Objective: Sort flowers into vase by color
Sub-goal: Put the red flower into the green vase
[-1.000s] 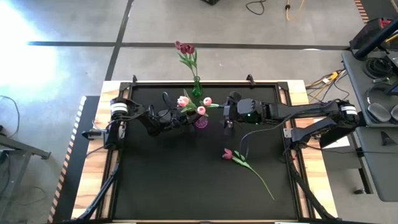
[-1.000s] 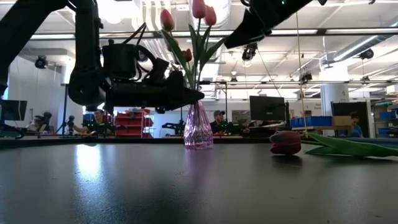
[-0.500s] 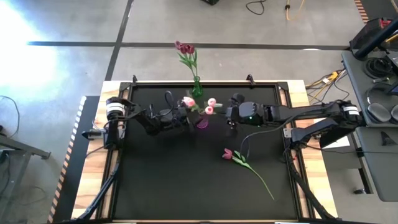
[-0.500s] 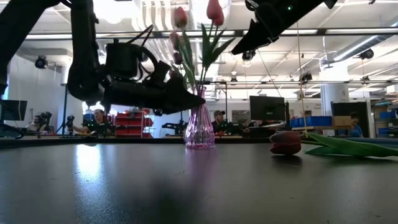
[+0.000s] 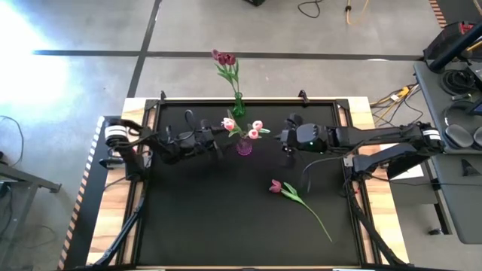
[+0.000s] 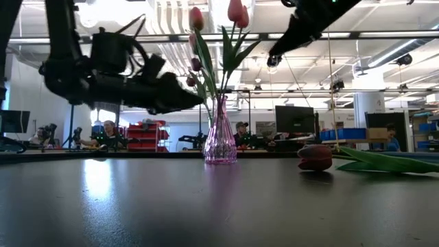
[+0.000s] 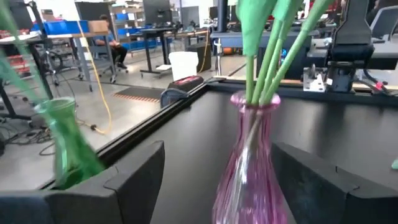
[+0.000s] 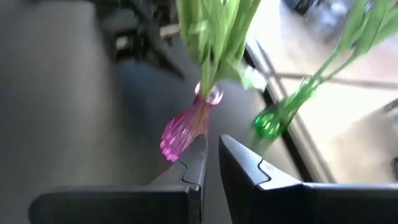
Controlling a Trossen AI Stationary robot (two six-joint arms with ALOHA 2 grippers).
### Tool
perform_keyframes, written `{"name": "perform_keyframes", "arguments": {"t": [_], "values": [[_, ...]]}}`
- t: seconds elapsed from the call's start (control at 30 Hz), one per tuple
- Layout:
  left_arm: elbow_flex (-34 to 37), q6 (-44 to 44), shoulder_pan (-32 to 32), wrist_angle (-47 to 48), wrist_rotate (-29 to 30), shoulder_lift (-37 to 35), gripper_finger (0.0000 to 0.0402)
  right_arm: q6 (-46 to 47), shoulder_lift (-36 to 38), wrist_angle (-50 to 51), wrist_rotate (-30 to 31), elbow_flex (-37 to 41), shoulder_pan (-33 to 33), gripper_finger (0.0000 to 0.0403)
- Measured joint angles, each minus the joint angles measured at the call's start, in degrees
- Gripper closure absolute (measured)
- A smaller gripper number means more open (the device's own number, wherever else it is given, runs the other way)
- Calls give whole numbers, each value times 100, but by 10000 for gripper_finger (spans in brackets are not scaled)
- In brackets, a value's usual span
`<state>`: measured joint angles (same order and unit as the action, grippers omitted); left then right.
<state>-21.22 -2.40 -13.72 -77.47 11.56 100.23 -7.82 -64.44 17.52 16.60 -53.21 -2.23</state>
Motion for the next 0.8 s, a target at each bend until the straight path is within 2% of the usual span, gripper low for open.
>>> {"name": "perform_keyframes", "arguments": {"t": [0.17,0.33,0.43,0.57,0.7,0.8], "values": [[611,151,0,-4,6,-497,126,1122,107,1230,5,0,353,371],[1058,242,2,-2,146,-784,126,2591,-192,2241,-6,4,1026,364],[1254,315,2,0,217,-868,126,3407,-499,2741,-10,11,1411,335],[1388,381,9,-13,305,-894,126,4502,-942,3011,-58,11,1603,273],[1424,384,9,-22,310,-879,126,4812,-1380,2871,-461,11,1599,219],[1426,412,9,2,468,-862,126,4756,-1688,2561,-874,11,1599,206]]}}
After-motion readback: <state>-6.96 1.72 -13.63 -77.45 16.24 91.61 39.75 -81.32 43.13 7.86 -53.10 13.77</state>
